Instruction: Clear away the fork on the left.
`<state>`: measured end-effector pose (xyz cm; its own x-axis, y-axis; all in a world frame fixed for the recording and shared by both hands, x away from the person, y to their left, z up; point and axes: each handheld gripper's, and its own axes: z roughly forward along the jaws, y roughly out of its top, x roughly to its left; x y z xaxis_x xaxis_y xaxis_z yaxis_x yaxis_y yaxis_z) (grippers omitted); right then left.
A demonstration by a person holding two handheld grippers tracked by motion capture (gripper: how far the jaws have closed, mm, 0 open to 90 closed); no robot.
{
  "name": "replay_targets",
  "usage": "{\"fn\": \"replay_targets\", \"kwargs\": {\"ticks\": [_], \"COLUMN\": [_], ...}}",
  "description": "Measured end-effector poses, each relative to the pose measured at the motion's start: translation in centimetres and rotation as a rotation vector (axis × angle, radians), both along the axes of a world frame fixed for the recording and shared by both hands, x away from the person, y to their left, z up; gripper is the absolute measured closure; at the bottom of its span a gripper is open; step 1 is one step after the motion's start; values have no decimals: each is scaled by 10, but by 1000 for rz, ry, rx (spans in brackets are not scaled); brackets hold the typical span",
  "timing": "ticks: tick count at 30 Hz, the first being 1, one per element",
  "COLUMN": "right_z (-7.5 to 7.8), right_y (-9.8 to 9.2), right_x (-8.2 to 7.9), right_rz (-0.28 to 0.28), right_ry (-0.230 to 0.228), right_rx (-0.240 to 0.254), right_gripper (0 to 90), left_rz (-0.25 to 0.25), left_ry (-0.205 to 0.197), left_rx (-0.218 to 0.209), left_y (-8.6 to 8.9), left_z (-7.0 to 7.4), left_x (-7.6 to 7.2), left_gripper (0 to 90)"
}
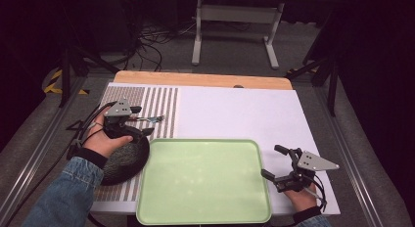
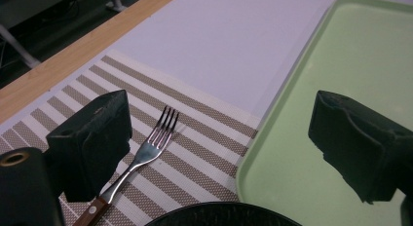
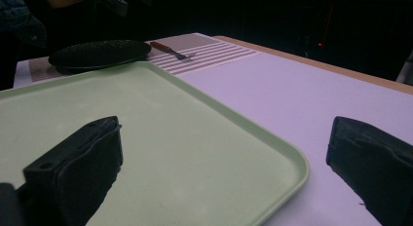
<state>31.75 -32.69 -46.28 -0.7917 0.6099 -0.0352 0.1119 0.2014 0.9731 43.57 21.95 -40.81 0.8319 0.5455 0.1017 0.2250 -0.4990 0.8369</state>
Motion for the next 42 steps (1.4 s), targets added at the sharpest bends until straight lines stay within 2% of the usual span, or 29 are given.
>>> {"fn": "replay_targets", "kwargs": {"ticks": [7, 9, 11, 15, 17, 18, 19, 20, 25, 28, 35, 39, 42], "right_z": [0, 0, -1, 0, 0, 0, 0, 0, -1, -1, -1, -1, -1], "right_y": [2, 2, 2, 2, 2, 2, 2, 2, 1, 1, 1, 2, 2], "right_x": [0, 0, 0, 0, 0, 0, 0, 0, 0, 0, 1, 1, 0], "right_rz": [9, 14, 19, 18, 18, 17, 18, 18, 25, 28, 38, 42, 42], "right_ry": [-7, -2, 4, 2, 2, 2, 2, 2, 11, 13, 23, 29, 29], "right_rx": [-10, -7, -7, -10, -9, -9, -7, -7, -6, -1, 4, 5, 5], "right_gripper": [6, 6, 6, 6, 6, 6, 6, 6, 6, 6, 6, 6, 7], "left_rz": [39, 53, 80, 83, 81, 72, 72, 62, 38, 45, 58, 68, 84], "left_ry": [5, 3, -19, -19, -16, -10, -10, -1, 29, 41, 78, 66, 75], "left_rx": [18, 49, 105, 104, 118, 140, 140, 165, 159, 161, 129, 171, 191], "left_y": [2, 2, 3, 8, 9, 9, 9, 10, 11, 12, 11, 10, 10], "left_z": [1, 1, 2, 2, 2, 0, 0, -1, -6, -9, -13, -16, -19], "left_x": [15, 18, 22, 31, 34, 38, 38, 41, 48, 52, 57, 60, 64], "left_gripper": [95, 95, 84, 81, 81, 83, 87, 89, 88, 77, 70, 88, 98]}}
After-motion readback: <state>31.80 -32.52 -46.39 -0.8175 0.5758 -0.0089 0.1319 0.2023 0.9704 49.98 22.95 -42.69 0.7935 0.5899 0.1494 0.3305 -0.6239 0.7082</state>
